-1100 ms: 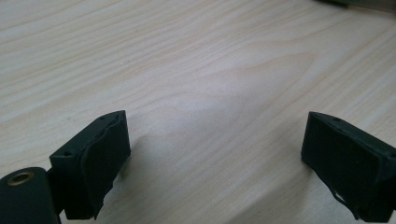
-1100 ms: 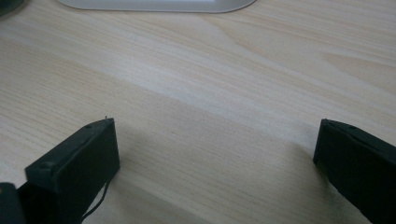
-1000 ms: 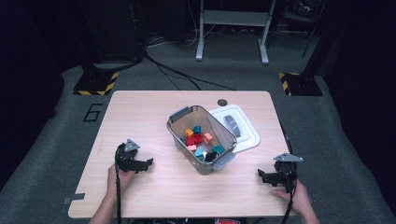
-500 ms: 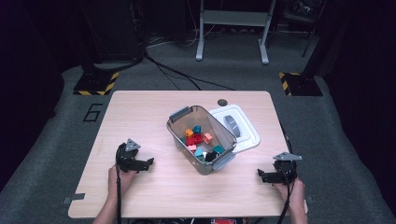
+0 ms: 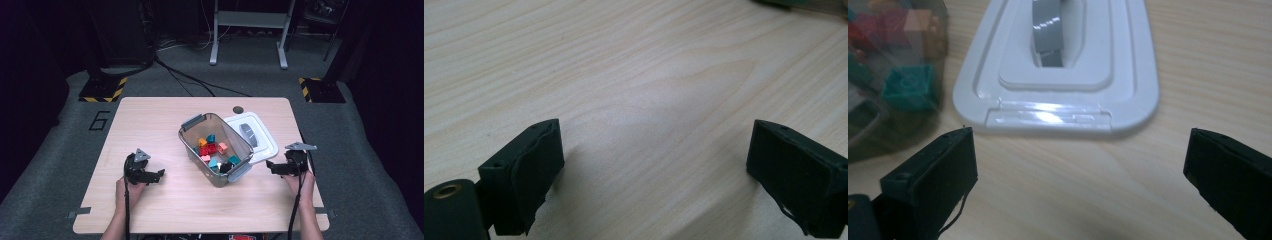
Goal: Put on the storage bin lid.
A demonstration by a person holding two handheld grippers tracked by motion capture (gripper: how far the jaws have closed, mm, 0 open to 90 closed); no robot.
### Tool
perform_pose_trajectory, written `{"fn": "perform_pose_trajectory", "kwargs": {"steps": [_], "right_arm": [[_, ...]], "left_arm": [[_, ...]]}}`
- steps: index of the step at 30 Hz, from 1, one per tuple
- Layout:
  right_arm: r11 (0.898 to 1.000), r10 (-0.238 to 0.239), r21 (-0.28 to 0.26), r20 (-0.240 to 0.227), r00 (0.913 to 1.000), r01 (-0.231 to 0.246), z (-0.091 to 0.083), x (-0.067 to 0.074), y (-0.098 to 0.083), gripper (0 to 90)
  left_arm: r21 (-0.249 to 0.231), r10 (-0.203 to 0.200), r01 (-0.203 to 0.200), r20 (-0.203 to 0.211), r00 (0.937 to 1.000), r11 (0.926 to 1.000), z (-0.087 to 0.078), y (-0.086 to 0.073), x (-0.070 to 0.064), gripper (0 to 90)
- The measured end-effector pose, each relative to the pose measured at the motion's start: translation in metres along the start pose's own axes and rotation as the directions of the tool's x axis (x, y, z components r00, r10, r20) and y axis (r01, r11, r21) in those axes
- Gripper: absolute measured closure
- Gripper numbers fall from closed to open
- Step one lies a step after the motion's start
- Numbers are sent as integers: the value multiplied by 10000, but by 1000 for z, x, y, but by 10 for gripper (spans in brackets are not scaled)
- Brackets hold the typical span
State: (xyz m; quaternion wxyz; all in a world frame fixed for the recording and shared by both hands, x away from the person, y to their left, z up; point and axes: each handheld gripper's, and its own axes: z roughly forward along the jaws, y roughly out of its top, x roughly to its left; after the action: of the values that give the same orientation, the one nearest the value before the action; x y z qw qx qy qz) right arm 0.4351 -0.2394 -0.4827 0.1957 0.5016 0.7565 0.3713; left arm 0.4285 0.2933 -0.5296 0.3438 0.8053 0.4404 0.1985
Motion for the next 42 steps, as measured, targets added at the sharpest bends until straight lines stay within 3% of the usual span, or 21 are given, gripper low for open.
{"fn": "perform_pose_trajectory", "kwargs": {"steps": [5, 10, 14, 15, 20, 21, 22, 23, 24, 26, 32, 42], "right_arm": [[9997, -189, 153, -207, 9996, 192, 22, 11, 22, 59], [9993, -246, 271, -278, 9993, 254, 50, 18, 42, 211], [9981, -400, 469, 4, 9992, 399, 73, 22, 54, 366], [9979, -402, 513, -107, 9991, 407, 83, 22, 57, 402], [9965, -517, 668, 124, 9986, 508, 99, 28, 61, 467], [9936, -793, 824, 228, 9966, 772, 107, 30, 63, 514], [9936, -793, 824, 228, 9966, 772, 107, 30, 63, 514], [9944, -727, 798, 393, 9966, 694, 111, 32, 64, 575], [9944, -727, 798, 393, 9966, 694, 111, 32, 64, 575], [9953, -635, 769, 551, 9965, 592, 113, 33, 66, 664], [9962, -542, 705, 558, 9970, 502, 107, 33, 63, 675], [9972, -407, 650, 615, 9973, 367, 81, 18, 57, 677]], "left_arm": [[4, -6, 6, 11, 10000, 10000, 0, 0, 0, 82], [0, 19, -19, 5, 10000, 10000, 0, 0, 0, 83], [-22, -51, 52, 52, 10000, 10000, 0, 0, 0, 86], [-25, -55, 56, 61, 10000, 10000, 0, 0, 0, 87], [-13, -29, 29, 72, 10000, 10000, 0, 0, 0, 88], [-17, -31, 31, 70, 10000, 10000, 0, 0, 0, 88], [-17, -31, 31, 70, 10000, 10000, 0, 0, 0, 88], [-17, -27, 27, 69, 10000, 10000, 0, 0, 0, 88], [-15, -31, 31, 72, 10000, 10000, 0, 0, 0, 88], [-16, -33, 33, 72, 10000, 10000, 0, 0, 0, 88], [-15, -32, 32, 74, 10000, 10000, 0, 0, 0, 88], [-56, -86, 86, 65, 9999, 9999, 0, 0, -1, 88]]}}
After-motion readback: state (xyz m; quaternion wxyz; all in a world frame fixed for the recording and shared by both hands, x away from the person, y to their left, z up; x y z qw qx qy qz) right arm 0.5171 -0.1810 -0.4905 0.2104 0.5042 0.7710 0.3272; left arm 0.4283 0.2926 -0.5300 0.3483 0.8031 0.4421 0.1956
